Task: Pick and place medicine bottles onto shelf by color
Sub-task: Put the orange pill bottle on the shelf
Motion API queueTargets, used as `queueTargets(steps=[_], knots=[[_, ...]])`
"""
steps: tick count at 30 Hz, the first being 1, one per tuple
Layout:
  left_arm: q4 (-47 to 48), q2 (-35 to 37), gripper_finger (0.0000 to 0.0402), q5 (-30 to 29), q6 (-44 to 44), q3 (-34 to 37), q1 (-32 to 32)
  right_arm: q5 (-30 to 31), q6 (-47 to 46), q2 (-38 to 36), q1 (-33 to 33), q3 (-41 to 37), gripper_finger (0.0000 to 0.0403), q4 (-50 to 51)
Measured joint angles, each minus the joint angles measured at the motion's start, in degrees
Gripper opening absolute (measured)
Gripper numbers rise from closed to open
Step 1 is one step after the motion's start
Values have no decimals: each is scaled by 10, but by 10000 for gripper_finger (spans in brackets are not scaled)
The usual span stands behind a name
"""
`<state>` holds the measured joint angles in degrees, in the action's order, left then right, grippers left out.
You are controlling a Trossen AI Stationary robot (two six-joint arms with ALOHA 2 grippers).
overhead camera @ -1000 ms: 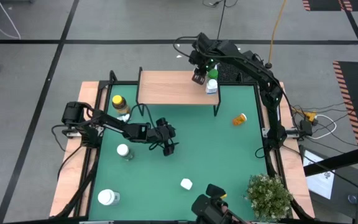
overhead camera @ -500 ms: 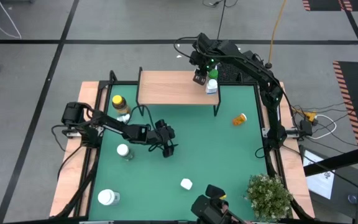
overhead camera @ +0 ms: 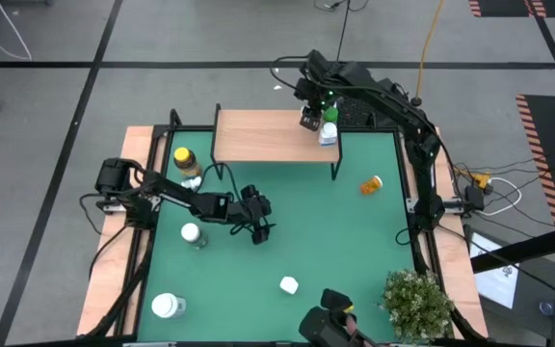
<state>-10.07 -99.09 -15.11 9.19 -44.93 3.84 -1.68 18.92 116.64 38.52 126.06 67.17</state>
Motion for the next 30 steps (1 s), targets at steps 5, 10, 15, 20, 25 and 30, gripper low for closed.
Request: queueTargets(steps=[5, 10, 15, 20, 25, 30], knots=[[-1, 0, 356, 0, -12, 0, 0, 0, 0, -42, -21, 0, 180, 29], [-7, 0, 356, -5, -18, 0, -1, 0, -22, -108, -58, 0, 180, 81], [-9, 0, 356, -5, -29, 0, -1, 2, -86, -182, -106, 0, 180, 171], [-16, 0, 356, -6, -25, 0, -1, 20, -168, -257, -158, 0, 180, 231], [-36, 0, 356, -6, -24, 0, 0, 79, -230, -339, -211, -41, 180, 230], [-39, 0, 356, -5, -25, 0, 2, 77, -264, -424, -242, -136, 180, 228]])
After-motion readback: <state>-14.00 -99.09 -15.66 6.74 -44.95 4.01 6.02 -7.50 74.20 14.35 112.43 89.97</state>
